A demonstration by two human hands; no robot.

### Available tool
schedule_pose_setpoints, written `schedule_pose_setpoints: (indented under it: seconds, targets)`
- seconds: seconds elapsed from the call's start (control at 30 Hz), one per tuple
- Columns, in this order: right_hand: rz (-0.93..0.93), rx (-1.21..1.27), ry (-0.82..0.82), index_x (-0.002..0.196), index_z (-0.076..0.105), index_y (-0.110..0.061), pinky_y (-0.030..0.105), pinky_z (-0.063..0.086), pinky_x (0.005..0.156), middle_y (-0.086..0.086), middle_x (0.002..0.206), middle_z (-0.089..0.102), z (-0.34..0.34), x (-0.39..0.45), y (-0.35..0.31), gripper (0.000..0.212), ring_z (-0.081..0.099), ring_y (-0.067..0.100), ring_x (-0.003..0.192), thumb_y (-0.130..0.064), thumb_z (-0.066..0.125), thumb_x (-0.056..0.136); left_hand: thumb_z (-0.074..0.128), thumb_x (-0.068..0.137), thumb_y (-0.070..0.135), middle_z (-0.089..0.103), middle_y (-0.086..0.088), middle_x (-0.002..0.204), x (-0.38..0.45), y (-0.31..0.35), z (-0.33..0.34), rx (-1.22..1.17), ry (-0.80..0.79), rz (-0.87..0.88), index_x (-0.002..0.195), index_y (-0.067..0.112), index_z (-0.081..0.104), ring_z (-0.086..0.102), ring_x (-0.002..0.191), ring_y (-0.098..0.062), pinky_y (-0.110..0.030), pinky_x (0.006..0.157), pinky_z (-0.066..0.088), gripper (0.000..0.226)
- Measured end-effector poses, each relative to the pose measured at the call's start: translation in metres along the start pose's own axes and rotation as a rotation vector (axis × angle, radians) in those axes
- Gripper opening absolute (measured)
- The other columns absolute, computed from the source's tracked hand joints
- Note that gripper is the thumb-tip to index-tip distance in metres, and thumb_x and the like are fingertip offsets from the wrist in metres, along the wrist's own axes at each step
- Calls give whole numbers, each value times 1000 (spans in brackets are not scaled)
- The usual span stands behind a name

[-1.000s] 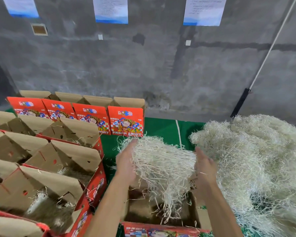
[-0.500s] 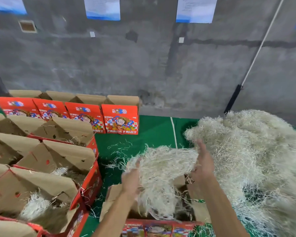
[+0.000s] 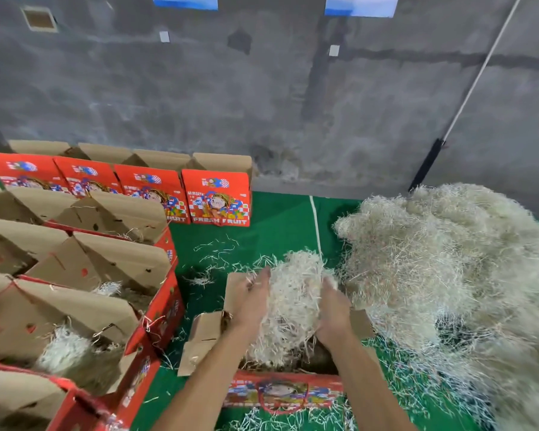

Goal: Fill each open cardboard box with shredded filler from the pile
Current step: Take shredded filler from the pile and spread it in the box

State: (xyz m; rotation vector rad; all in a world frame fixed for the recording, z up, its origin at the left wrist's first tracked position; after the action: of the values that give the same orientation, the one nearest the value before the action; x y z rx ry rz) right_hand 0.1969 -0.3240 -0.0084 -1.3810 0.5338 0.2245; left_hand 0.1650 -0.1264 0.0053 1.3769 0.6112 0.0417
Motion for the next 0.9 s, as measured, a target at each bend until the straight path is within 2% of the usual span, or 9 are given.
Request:
schedule_pose_setpoints:
  seconds: [0.07,0.13,0.2,0.3,0.43,0.53,0.67,0.77,0.9]
  targets:
    - [-61,26,141,130,58,-13,34,57,63,0,71,50,-44,10,-30,43,45,14,60,-44,52,101,68,72,68,60,11,84,13,17,-50,0,169,69,90,24,60,58,77,-8,-30,75,51,48]
    - [-80,145,169,126,60,-17,54,55,86,-3,68,48,-64,12,-46,42,44,13,61,-49,52,100,73,76,59,66,-1,114,25,16,-80,-10,219,45,120,11,62,60,106,-20,-42,101,45,67]
    - [-120,164,102,140,51,-19,60,43,102,2,98,62,-58,8,-53,63,59,22,91,-62,48,95,73,68,70,54,0,135,16,8,-74,29,144,-42,136,18,49,52,123,-25,-45,108,37,89]
    - [-121,180,-176,154,32,-28,62,22,117,8,154,41,-24,4,-44,91,35,33,144,-81,45,82,58,59,92,50,7,133,-2,-13,-46,182,-32,-136,135,36,41,49,121,-24,-53,109,33,96]
    - [45,-65,-105,127,56,-15,40,54,91,11,113,67,-29,12,-13,48,67,18,104,-53,43,100,51,57,97,53,9,132,-12,-19,-48,370,-17,-100,143,35,37,56,100,-14,-46,98,41,107]
    - [-44,-425,-188,76,55,-13,28,41,50,-2,54,50,-43,22,-7,36,46,14,47,-36,49,103,52,63,93,56,23,102,-11,-12,-60,524,-50,2,131,35,53,58,89,-3,-40,96,47,90]
    - [-408,-764,-122,73,63,-17,34,53,48,-1,51,59,-58,25,-21,29,53,16,44,-34,62,97,60,80,73,64,17,88,-8,-1,-71,784,-143,135,91,30,60,60,62,5,-17,57,44,44]
    - [-567,-677,5,78,68,-22,20,44,40,-6,59,68,-55,19,-40,24,56,3,42,-42,66,92,65,80,68,64,11,95,-6,-3,-71,797,-166,49,102,29,59,62,82,-2,-21,60,41,45]
    - [-406,-545,-272,97,72,-13,28,60,65,3,87,76,-27,28,-29,21,75,17,76,-32,72,89,67,82,61,69,9,95,0,-5,-51,758,-265,77,96,28,64,65,85,-6,-25,66,48,35]
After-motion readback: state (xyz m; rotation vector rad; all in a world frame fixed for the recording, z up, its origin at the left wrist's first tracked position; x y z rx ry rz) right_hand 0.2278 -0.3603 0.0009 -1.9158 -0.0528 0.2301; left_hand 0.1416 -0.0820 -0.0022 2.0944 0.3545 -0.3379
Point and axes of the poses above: each hand's wrist, its own x-axis towards the middle knuckle, its own z-axis out of the palm, y = z × x, the point moved 7 cm from there along x, towards the middle knuckle
